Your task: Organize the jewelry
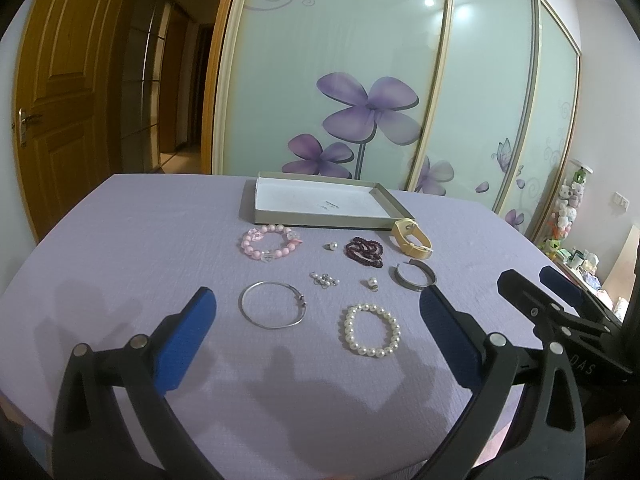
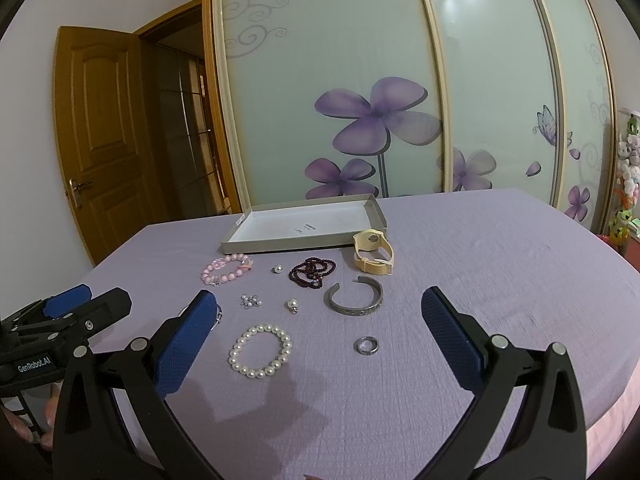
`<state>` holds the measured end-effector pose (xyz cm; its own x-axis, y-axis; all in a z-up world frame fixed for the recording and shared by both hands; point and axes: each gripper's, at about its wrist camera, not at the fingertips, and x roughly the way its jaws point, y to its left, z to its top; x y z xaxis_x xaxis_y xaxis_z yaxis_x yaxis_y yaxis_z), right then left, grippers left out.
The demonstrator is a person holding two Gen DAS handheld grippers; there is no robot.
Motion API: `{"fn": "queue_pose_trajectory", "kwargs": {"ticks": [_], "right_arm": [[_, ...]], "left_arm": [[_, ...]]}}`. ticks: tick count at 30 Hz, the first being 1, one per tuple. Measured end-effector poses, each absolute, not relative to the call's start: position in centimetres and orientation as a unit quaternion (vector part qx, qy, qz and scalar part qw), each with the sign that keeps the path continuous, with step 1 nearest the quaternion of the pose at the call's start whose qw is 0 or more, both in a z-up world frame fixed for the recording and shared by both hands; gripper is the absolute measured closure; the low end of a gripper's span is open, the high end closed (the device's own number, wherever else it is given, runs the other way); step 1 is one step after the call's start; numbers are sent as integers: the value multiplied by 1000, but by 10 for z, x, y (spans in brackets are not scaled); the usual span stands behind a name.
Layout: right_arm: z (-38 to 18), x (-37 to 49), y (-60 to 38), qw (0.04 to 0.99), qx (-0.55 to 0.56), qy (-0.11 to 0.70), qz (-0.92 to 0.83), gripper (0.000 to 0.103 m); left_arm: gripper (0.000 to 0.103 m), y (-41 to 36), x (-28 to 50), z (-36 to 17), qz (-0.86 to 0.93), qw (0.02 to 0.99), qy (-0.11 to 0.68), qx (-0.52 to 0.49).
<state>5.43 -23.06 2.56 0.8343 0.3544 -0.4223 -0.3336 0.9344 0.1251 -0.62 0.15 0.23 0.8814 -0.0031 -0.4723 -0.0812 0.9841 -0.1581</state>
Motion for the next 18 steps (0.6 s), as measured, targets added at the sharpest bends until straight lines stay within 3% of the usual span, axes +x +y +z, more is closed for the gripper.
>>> {"fn": "queue_pose_trajectory", "kwargs": {"ticks": [18], "right_arm": [[25,55,-231,957,25,226,180,1]], "left_arm": [[2,5,-3,0,22,965,245,-88]]}}
